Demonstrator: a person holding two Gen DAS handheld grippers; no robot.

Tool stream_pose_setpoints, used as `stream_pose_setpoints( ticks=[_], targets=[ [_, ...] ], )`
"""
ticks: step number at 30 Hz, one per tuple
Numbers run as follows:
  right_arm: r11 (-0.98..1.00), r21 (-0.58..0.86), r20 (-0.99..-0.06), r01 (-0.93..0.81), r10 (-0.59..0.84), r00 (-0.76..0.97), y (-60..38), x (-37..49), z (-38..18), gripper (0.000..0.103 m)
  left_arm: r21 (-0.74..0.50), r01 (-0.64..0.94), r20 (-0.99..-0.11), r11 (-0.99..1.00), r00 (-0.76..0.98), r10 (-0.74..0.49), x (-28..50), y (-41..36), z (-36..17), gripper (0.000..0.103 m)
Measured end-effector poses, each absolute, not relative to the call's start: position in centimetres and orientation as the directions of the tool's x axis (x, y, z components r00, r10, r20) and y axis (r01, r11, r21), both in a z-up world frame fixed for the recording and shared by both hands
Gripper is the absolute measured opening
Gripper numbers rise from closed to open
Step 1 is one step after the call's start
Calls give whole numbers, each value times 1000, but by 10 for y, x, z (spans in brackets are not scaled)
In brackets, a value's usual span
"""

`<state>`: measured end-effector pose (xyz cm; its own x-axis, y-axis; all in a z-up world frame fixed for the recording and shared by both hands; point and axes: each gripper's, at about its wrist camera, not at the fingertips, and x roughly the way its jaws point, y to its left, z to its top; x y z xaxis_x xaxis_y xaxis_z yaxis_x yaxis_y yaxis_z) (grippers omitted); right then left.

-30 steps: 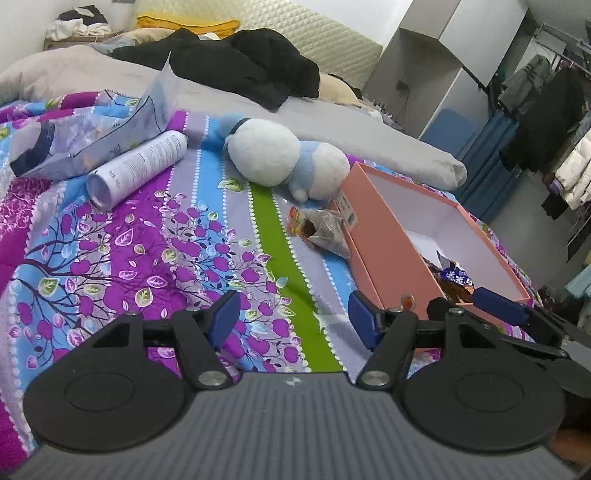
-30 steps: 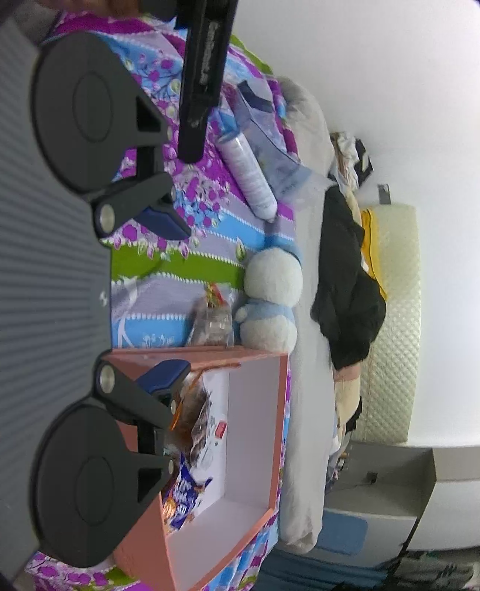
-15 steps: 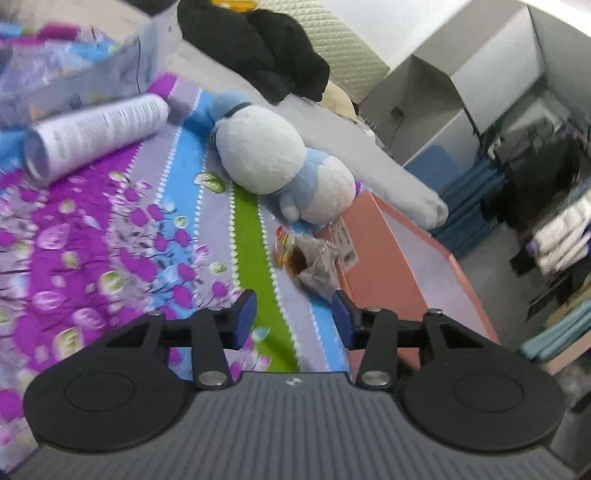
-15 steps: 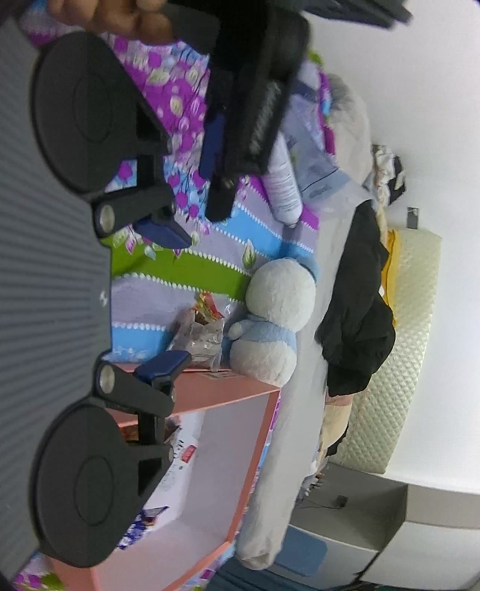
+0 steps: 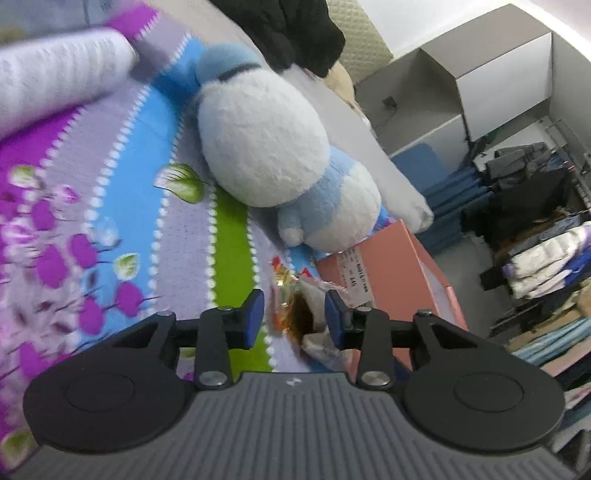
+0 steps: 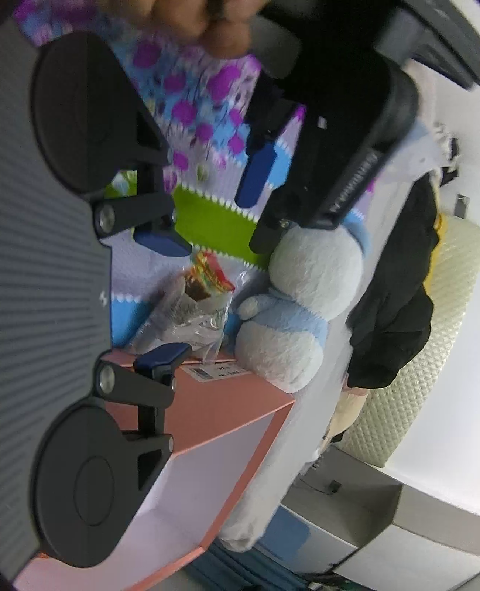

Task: Organize snacks
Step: 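Close the left tool on the red-labeled stick-snack packet while the right tool closes on the clear packet, then lift both held packets up off the quilt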

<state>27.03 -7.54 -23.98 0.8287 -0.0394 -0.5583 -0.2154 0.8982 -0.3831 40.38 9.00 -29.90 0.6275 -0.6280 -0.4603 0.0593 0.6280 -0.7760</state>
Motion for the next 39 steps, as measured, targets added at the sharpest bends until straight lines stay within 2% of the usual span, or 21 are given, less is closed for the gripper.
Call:
stream_pose_setpoints(
  ticks=[5,9,13,17,20,26,30,39],
  targets=[
    [856,-469,-574,-216,-110,811,-68,288,-255,55,-794,53,-471,606,577,-668,432,78,-319,39],
    [817,-530,-567,-226,-143,811,-64,295,-265,55,-791,62,-483,609,548,-682,447,65,-328,29],
    [810,-541,-574,-226,-160,803,-62,304,-273,55,-779,67,-498,624,540,-679,460,60,-332,25],
    [795,-564,-568,-224,-178,803,-60,310,-282,54,-770,67,-511,635,531,-676,461,55,-334,10],
    [798,-560,-569,-223,-174,804,-58,310,-280,51,-767,68,-510,637,537,-672,460,55,-332,5],
    [818,-526,-578,-232,-144,803,-60,300,-268,39,-779,86,-476,621,563,-676,447,59,-322,3],
    [829,-499,-588,-253,-109,802,-59,289,-257,35,-785,85,-456,613,589,-667,432,63,-309,2],
    [836,-463,-585,-294,-38,810,-55,246,-234,33,-772,56,-461,633,635,-619,374,87,-285,2]
  ],
)
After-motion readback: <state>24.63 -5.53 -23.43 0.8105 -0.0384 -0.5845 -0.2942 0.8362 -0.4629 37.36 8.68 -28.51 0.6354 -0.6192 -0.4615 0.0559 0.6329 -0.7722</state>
